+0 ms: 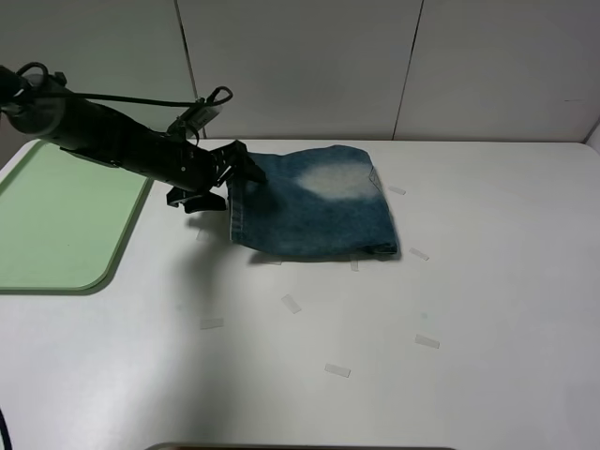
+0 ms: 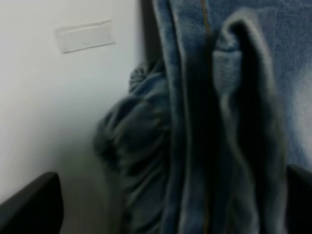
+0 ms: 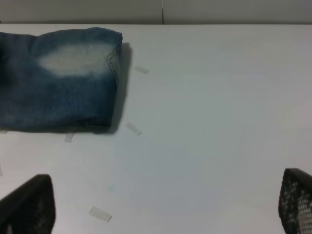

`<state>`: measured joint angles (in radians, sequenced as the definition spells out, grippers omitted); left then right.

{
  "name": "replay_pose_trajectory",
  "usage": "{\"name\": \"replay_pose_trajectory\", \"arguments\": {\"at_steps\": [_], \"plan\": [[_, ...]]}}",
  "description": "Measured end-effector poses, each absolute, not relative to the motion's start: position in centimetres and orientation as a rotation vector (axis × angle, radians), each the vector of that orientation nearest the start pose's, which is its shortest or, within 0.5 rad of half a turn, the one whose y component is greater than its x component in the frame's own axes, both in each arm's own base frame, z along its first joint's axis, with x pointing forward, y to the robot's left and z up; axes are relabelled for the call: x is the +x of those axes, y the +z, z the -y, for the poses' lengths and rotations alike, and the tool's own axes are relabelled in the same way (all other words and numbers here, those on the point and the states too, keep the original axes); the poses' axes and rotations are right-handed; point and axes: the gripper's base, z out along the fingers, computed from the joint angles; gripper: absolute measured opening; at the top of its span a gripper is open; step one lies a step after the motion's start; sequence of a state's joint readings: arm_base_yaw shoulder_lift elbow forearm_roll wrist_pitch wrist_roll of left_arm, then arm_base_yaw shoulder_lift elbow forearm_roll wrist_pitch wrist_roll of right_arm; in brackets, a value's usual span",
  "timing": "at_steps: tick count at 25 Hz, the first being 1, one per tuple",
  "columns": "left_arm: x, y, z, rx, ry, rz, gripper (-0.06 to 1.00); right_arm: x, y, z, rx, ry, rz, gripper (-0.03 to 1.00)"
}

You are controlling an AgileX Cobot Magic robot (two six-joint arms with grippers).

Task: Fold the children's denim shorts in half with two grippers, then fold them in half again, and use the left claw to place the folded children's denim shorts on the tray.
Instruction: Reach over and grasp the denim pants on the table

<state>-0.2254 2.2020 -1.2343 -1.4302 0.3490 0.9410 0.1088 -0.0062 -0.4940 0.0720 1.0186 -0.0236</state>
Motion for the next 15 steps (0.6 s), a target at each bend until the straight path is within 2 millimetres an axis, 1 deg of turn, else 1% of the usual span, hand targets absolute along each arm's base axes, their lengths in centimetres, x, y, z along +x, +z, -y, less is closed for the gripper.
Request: {"name": "replay_pose_trajectory", "arguments": {"at_steps": [6,13,15], "plan": [[41.0,7.8,14.1,-0.157,-0.683,-2.555,0.86,-0.4,27.9,-0.5,-0.134,0.14,-1.998,0.69],[40.8,7.6,14.9,-0.149,-0.624,-2.548,0.72,-0.4,27.9,-0.5,-0.134,0.14,-1.998,0.69],[40.6,7.2,15.4,-0.156,-0.626,-2.558,0.68,-0.4,27.9,-0.5,-0.134,0.14,-1.998,0.69]]}}
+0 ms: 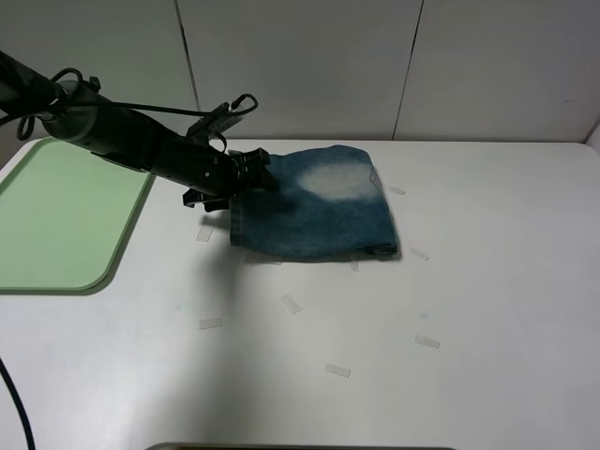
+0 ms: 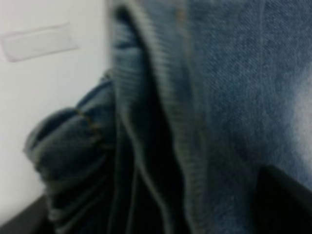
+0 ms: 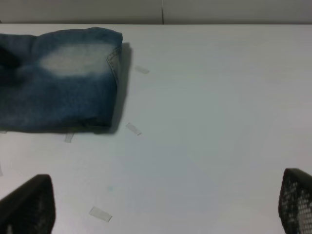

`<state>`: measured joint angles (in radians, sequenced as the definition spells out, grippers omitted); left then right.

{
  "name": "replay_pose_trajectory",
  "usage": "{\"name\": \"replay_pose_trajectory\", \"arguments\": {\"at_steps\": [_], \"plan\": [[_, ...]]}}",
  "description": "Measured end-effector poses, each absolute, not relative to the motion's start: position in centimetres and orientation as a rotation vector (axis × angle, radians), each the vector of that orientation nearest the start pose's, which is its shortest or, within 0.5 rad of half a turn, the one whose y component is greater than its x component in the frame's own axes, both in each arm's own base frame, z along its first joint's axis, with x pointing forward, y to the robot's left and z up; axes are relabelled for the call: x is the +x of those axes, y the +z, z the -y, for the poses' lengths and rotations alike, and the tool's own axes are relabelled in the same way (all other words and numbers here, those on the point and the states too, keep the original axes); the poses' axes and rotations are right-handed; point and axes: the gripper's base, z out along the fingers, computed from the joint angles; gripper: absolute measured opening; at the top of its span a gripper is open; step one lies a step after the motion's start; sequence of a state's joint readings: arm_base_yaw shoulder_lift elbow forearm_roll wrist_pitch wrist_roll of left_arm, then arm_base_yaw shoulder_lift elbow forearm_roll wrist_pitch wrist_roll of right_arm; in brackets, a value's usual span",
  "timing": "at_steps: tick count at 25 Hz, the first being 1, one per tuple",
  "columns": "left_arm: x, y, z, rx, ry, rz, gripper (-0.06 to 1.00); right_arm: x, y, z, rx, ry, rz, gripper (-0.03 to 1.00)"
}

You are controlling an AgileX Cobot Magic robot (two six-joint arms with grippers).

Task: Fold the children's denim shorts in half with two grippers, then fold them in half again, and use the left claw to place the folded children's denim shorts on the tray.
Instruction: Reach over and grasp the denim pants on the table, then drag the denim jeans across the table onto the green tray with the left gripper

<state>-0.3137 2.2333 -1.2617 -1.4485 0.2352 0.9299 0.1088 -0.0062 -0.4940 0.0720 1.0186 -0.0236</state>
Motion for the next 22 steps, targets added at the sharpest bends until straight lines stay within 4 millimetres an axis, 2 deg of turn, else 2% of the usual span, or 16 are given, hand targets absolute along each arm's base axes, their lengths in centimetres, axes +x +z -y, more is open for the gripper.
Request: {"name": "replay_pose_trajectory", "arguments": {"at_steps": [3,5,10,17,22], "plan": [[40.5,6.8,16.1,-0.179,-0.64,-2.569,0.61,-0.4,27.9,-0.5,-0.134,0.14,-1.998,0.69],[40.4,6.5,16.4,-0.197,-0.644,-2.575,0.52,-0.4,27.9,-0.5,-0.134,0.14,-1.998,0.69],[40.3,5.9,16.6,-0.21,-0.639,-2.585,0.13,-0.4,27.9,-0.5,-0.134,0.14,-1.998,0.69],[40.5,6.1,16.8,-0.109,-0.618,-2.587,0.12,-0.4,27.9,-0.5,-0.134,0.14,-1.998,0.69],[41.6,7.5,17.3,0.091,-0.604,-2.589,0.12,-0.4,27.9,-0.5,-0.134,0.14,-1.998,0.69]]}}
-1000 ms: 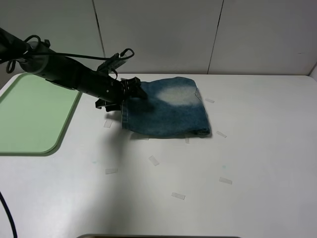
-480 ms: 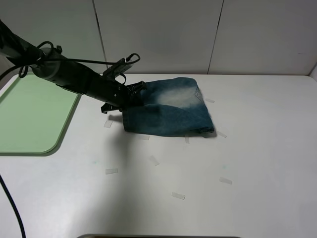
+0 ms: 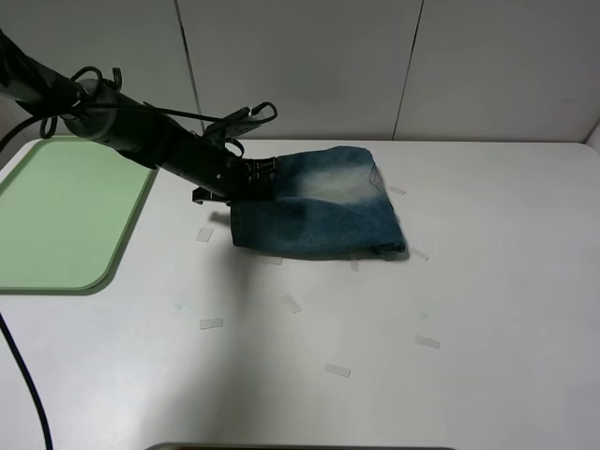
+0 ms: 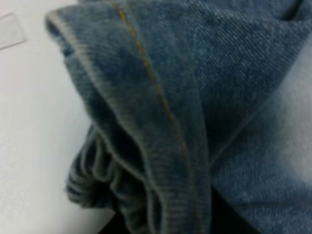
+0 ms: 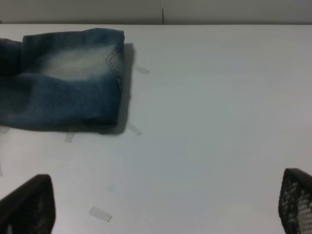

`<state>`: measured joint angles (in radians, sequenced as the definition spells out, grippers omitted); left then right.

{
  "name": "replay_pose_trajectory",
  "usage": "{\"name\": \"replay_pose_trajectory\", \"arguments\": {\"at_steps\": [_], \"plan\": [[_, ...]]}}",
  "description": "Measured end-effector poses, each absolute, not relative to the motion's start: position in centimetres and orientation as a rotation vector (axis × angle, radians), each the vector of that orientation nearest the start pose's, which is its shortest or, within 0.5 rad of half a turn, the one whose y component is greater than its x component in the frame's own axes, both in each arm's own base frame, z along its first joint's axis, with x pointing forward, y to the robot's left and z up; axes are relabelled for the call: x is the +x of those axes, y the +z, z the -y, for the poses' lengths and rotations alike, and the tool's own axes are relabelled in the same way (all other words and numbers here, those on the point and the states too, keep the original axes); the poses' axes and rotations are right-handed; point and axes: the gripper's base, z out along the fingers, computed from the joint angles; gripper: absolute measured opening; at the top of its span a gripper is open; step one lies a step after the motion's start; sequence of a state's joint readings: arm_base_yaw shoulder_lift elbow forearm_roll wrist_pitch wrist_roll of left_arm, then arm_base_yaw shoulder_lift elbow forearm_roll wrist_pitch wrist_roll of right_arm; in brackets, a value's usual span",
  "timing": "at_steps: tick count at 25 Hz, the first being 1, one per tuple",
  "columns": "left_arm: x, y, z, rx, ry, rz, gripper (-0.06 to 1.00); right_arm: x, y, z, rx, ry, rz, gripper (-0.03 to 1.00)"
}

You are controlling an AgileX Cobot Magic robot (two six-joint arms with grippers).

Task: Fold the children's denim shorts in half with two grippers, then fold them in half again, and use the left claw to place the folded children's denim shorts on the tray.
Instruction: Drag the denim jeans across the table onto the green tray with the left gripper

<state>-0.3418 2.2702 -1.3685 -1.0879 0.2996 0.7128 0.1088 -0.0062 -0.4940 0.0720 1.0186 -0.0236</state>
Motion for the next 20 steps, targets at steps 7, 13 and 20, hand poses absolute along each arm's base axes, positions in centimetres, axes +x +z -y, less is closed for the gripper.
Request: {"name": "replay_pose_trajectory", "arguments": {"at_steps": [7,13,20], "plan": [[42.8,10.4,17.4,0.347,-0.504,-2.674,0.12,-0.4,27.9,-0.5,-0.134,0.14,-1.998,0.69],[43.5,13.6,15.3,0.488,-0.242,-2.689,0.11,-0.4,27.9,-0.5,-0.134,0.14,-1.998,0.69],[43.5,16.8,12.6,0.671,0.071,-2.638,0.11,-0.4,27.9,-0.5,-0.134,0.14,-1.998,0.69]]}}
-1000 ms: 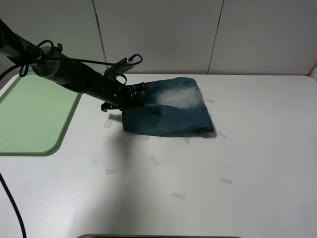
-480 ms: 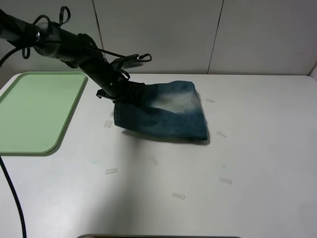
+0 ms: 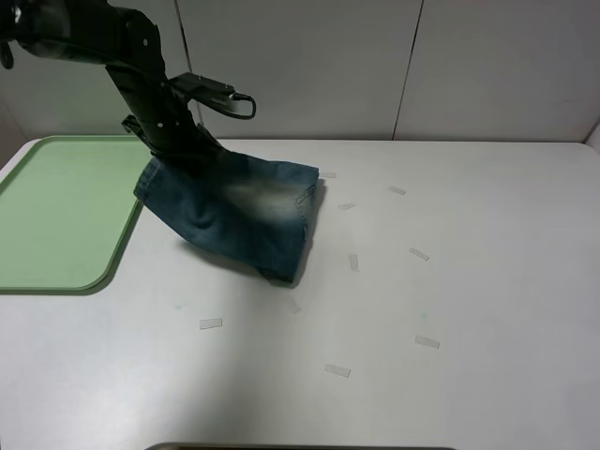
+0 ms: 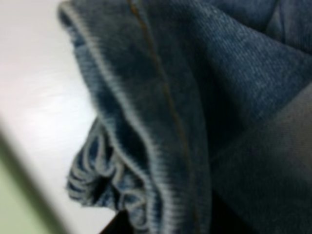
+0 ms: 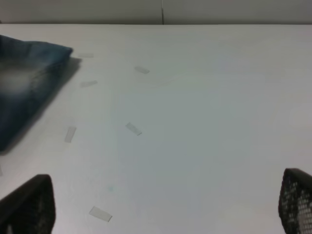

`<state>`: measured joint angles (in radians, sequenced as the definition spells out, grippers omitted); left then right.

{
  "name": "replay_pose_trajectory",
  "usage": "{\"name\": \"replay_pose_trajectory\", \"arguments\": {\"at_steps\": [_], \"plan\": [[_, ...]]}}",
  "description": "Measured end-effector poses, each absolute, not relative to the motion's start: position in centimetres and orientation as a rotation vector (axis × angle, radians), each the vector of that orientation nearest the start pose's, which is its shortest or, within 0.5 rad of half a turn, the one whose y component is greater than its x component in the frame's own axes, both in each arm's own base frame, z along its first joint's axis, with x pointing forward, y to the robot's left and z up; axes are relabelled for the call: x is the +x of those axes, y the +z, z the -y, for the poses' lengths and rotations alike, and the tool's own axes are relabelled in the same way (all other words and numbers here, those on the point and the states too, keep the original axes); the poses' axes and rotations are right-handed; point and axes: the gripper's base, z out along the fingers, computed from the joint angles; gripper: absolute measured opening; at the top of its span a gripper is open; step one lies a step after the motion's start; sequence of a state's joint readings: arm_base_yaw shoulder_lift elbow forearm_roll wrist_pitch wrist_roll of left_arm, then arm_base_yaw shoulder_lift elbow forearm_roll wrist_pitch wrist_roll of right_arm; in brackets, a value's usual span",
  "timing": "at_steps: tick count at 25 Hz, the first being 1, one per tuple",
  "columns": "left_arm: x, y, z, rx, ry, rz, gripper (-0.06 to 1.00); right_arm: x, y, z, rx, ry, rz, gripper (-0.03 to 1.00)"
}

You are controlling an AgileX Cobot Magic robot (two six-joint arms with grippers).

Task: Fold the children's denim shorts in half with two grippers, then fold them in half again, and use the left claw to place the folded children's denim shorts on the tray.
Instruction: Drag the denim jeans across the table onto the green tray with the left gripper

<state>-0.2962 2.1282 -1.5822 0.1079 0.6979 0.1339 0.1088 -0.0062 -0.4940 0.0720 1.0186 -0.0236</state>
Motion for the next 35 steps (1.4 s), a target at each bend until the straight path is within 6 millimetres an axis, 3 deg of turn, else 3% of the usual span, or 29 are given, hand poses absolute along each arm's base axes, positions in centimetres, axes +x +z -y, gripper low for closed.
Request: {"name": "replay_pose_trajectory", "arguments": {"at_steps": [9,13,29,35], "plan": [[43.5,20.0,8.8,0.801,0.405,-2.588,0.11,-0.4,27.9,-0.5,-0.134,0.14,-1.998,0.69],[43.6,20.3,6.7,0.769,0.468,-2.621,0.11,-0.4,27.9,-0.5,-0.134,0.141,-1.998,0.69],[44.3,21.2,-5.7,0.581,0.76,-2.636,0.11,-0.4,27.9,-0.5,-0.134,0.144,-1.998,0.69],[44.3,21.1,-7.1,0.513,0.727,-2.638,0.11,-0.4,27.9,-0.5,-0.134,0.144,-1.998,0.69]]}}
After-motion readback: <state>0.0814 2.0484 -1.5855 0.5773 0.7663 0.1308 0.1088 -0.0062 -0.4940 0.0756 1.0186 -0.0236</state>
